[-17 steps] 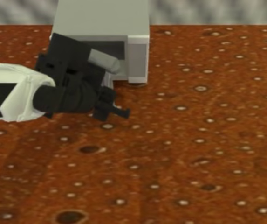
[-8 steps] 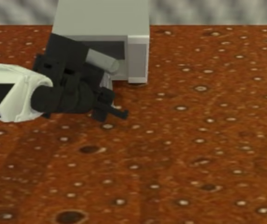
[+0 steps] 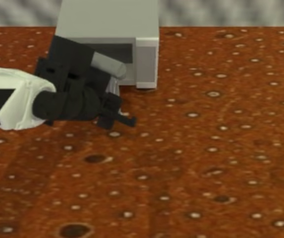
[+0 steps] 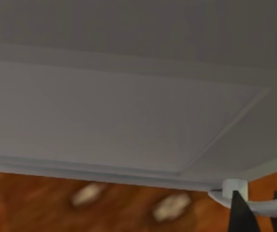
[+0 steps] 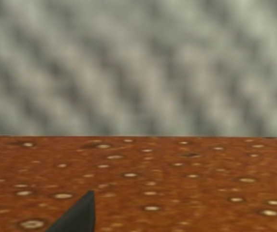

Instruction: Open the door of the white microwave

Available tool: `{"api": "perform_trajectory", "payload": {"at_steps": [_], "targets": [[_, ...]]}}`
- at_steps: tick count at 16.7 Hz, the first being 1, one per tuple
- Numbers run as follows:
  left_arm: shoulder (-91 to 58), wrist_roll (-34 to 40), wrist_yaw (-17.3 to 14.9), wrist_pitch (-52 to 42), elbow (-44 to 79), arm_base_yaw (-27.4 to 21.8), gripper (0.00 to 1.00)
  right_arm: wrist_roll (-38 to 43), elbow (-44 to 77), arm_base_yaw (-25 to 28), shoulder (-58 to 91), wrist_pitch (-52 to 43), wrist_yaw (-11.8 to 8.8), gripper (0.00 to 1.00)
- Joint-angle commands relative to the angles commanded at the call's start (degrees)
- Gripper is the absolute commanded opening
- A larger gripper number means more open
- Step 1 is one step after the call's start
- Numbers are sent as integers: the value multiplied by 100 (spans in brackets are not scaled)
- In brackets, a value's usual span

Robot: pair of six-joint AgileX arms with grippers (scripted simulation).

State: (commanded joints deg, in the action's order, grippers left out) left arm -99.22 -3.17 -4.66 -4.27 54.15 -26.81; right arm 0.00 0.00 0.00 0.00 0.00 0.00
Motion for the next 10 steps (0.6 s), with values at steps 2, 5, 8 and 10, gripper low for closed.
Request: {"api": "perform_trajectory", "payload": {"at_steps": [2,5,8,10], "targets": [[0,0,0,0,0,0,0,0,0,0,0,0,0,100],[0,0,0,0,0,0,0,0,0,0,0,0,0,100],[0,0,0,0,0,0,0,0,0,0,0,0,0,100],[-5,33,-46,-5,9,-44,0,0,0,0,0,0,0,100]]}}
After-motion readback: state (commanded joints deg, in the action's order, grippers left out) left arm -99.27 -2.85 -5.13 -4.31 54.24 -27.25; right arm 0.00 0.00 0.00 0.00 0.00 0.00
